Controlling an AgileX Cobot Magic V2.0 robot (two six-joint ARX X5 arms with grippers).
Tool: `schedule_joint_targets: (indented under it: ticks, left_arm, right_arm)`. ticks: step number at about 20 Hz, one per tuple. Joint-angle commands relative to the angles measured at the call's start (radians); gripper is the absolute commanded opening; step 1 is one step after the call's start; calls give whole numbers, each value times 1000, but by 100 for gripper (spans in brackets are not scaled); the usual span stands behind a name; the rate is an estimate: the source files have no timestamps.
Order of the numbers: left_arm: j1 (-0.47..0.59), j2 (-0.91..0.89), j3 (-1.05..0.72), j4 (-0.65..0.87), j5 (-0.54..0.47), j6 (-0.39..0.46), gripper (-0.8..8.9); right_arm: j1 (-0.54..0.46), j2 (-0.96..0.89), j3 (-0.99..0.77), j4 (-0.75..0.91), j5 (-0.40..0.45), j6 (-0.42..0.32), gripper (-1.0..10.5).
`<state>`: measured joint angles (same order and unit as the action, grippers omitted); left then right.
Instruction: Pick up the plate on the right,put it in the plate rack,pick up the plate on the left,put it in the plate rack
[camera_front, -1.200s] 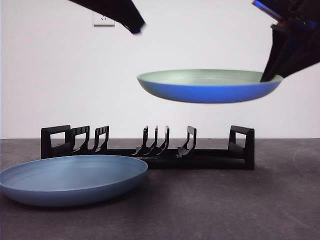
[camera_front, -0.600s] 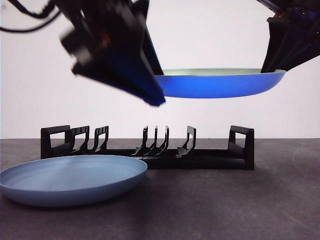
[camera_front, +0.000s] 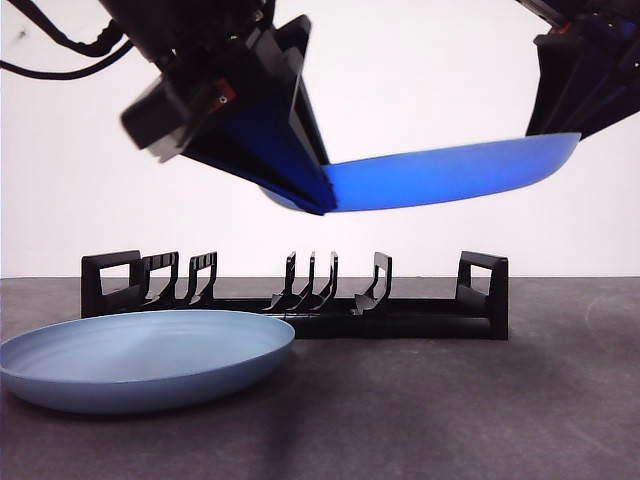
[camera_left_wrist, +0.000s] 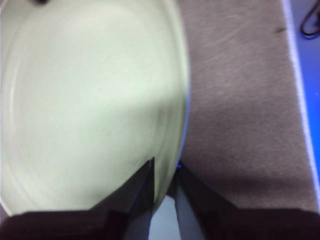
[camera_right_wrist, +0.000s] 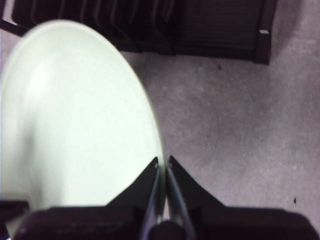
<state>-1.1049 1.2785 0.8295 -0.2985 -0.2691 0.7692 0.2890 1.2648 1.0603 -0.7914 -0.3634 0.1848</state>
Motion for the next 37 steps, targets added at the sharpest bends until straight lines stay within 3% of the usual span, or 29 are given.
schedule_joint_targets:
  ticks: [1, 4, 7, 10, 13, 18, 21, 24, 31, 37]
  left_arm:
    - [6, 0, -3, 23, -15, -36, -7]
    - [1, 0, -3, 27, -15, -36, -7]
    - [-11, 0, -2, 50, -14, -55, -7]
    - [-5, -1, -2, 121, -15, -243, -7]
    - [64, -7, -2, 217, -10, -460, -8]
    - [319, -23, 4, 302, 250, -654, -8]
    - [492, -25, 10, 360, 479, -747, -8]
    - [609, -25, 10, 404, 617, -809, -9]
    - [857, -25, 10, 418, 903, -857, -9]
    - [943, -14, 10, 444, 995, -882, -9]
  right_arm:
    - [2, 3, 5, -3, -5, -8, 13]
    - [0, -3, 23, 2, 3, -11, 205]
    - [-2, -33, 43, 62, 4, -11, 229]
    - [-2, -95, 43, 216, 17, 10, 221]
    - [-2, -157, 43, 330, 117, 32, 221]
    - [-2, -210, 43, 377, 212, 26, 219]
    - [-2, -209, 43, 364, 215, 23, 219]
    - [-2, -208, 43, 364, 215, 23, 219]
    - [-2, -204, 43, 364, 214, 24, 218]
    - [-2, -194, 43, 364, 213, 27, 218]
